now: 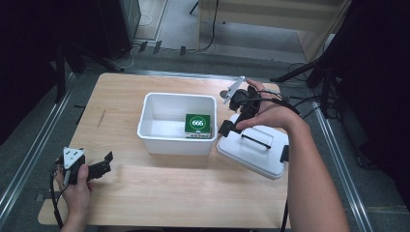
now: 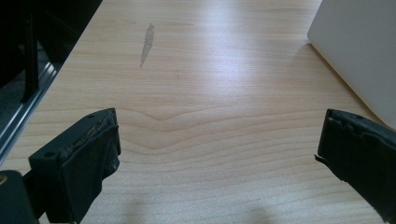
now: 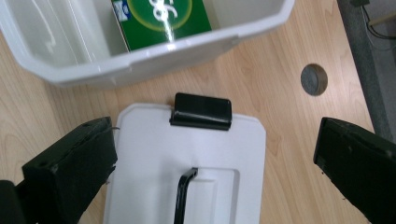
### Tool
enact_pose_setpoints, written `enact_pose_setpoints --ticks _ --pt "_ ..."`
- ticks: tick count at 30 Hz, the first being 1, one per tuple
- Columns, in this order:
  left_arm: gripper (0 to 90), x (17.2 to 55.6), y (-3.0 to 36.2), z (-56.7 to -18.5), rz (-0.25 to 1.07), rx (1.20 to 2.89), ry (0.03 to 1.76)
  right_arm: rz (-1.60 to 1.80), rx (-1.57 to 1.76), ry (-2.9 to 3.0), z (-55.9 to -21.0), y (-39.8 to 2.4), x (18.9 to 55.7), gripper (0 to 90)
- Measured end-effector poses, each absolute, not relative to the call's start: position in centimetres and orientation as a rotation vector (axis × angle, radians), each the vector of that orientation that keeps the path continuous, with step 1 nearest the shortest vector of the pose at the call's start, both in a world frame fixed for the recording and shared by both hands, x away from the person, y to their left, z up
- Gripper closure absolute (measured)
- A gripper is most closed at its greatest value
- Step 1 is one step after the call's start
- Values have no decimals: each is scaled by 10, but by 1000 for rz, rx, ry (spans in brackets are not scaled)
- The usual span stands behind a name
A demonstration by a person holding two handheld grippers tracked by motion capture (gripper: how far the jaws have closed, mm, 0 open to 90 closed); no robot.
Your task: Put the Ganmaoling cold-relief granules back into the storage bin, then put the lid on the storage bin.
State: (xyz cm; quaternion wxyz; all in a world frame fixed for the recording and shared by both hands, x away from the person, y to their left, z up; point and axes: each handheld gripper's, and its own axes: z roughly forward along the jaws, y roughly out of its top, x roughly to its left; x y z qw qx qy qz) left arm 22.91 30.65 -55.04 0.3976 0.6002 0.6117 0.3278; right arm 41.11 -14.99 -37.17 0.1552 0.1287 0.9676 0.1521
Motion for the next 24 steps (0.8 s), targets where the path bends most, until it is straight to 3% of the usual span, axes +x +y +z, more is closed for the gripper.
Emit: enact_pose_setpoints --ticks 24 --pt "0 230 306 -551 830 1536 1545 375 527 2743 -408 -225 394 1"
